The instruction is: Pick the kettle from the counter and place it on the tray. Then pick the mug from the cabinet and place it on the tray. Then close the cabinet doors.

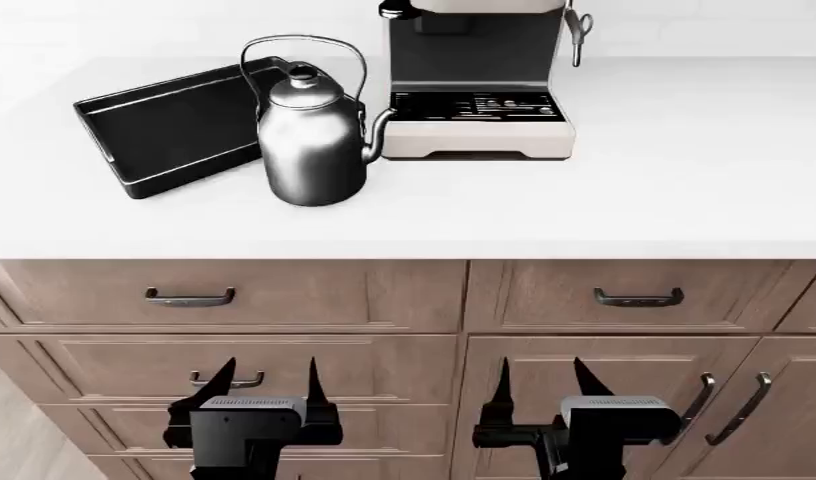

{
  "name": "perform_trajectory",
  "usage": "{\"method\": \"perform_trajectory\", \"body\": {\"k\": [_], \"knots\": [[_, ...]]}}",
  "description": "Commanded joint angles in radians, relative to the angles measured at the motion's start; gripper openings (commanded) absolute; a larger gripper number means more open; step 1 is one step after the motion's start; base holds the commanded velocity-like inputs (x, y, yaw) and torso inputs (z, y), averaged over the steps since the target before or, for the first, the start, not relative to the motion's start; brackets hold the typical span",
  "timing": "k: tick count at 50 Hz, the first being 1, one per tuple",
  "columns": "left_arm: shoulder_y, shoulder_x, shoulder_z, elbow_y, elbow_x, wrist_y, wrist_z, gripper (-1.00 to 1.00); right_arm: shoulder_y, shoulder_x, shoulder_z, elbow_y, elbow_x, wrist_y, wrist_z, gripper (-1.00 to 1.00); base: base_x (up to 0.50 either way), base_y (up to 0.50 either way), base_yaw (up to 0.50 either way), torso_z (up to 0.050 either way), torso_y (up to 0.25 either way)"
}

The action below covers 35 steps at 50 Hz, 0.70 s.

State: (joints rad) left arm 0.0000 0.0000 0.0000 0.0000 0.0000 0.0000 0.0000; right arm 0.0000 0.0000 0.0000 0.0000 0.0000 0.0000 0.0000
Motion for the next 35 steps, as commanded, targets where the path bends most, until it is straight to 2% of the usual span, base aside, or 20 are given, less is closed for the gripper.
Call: {"method": "perform_trajectory", "body": {"k": [1,8,11,16,22,25,30,35], "knots": [[0.000,-0.015,0.015,0.001,-0.020,-0.004,-0.019,1.00,-0.003,0.016,-0.019,-0.011,0.012,0.001,0.023,1.00,0.00,0.00,0.00,0.000,0.000],[0.014,-0.044,0.042,0.066,-0.045,-0.016,-0.043,1.00,-0.036,0.043,-0.037,-0.121,0.027,0.028,0.061,1.00,0.00,0.00,0.00,0.000,0.000],[0.020,-0.056,0.047,0.148,-0.055,-0.050,-0.047,1.00,-0.061,0.055,-0.043,-0.207,0.026,0.049,0.072,1.00,0.00,0.00,0.00,0.000,0.000],[-0.012,-0.086,0.033,0.402,-0.095,-0.195,-0.054,1.00,-0.087,0.069,-0.043,-0.304,0.036,0.072,0.086,1.00,0.00,0.00,0.00,0.017,0.000],[-0.159,-0.127,0.046,0.676,-0.099,-0.474,-0.071,1.00,-0.097,0.079,-0.045,-0.320,0.051,0.069,0.097,1.00,0.00,0.00,0.00,0.050,0.000],[-0.312,-0.128,0.027,0.764,-0.150,-0.673,-0.077,1.00,-0.099,0.084,-0.046,-0.332,0.058,0.075,0.101,1.00,0.00,0.00,0.00,0.050,0.000],[-0.743,-0.108,-0.035,0.801,-0.233,-1.090,-0.113,1.00,-0.102,0.093,-0.048,-0.356,0.069,0.086,0.107,1.00,0.00,0.00,0.00,0.050,0.000],[-1.261,-0.142,0.068,0.673,-0.193,-1.258,-0.153,1.00,-0.100,0.100,-0.055,-0.372,0.072,0.099,0.114,1.00,0.00,0.00,0.00,0.050,0.000]]}}
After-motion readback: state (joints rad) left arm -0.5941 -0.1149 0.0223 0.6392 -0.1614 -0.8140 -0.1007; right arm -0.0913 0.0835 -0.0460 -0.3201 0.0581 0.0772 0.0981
